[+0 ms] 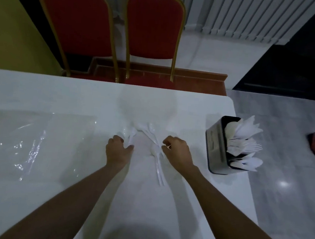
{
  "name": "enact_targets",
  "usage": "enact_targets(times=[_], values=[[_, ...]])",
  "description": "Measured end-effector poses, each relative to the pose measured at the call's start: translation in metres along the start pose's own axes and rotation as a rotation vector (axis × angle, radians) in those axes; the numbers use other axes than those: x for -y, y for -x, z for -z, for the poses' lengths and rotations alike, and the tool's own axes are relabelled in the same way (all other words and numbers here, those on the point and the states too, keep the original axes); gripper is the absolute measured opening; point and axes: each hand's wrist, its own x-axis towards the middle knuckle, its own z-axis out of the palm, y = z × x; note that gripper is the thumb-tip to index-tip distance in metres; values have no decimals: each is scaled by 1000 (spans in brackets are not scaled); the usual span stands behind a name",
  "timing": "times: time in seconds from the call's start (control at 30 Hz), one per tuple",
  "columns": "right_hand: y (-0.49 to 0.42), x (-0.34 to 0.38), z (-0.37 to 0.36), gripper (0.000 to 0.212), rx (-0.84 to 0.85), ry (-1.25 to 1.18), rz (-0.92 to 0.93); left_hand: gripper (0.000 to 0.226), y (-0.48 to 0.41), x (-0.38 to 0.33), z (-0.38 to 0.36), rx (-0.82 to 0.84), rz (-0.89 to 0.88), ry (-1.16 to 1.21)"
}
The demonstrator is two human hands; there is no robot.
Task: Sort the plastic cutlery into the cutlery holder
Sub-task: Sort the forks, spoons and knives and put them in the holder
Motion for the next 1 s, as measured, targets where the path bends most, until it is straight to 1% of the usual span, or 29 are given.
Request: enact_targets(times=[0.07, 0.13, 0.27, 0.37, 0.47, 0.57, 0.6, 0.67, 0.73, 0.77, 0.83, 0.9, 1.0], values=[[-16, 4, -16, 23, -6, 8, -59, 51, -6, 8, -1, 68, 35, -36], [-28, 6, -27, 25, -1, 18, -124, 52, -8, 11, -4, 114, 40, -82], [-44, 14, -47, 28, 13, 27, -200, 33, -20, 16, -1, 128, 56, -88], [-54, 14, -52, 20, 52, 39, -251, 22, -28, 17, 8, 161, 68, -100], [-64, 13, -46, 13, 48, -21, -279, 15, -31, 18, 15, 184, 82, -78], [-74, 20, -37, 8, 25, -74, -222, 19, -32, 22, 17, 174, 66, -47], [-78, 24, -37, 9, 55, -84, -190, 20, -31, 23, 18, 174, 67, -33], [-81, 30, -38, 26, 136, -57, -168, 24, -29, 23, 19, 173, 67, 0], [-82, 34, -44, 42, 178, 38, -160, 26, -27, 23, 20, 180, 61, 24], [-82, 35, -46, 45, 182, 87, -158, 23, -25, 23, 19, 193, 56, 32], [-82, 36, -49, 42, 171, 138, -170, 13, -20, 23, 17, 245, 65, 54], [-82, 34, -48, 35, 176, 153, -196, 17, -13, 23, 13, 315, 64, 74], [-77, 27, -41, 25, 236, 130, -237, 19, 3, 18, 4, 420, 68, 103]])
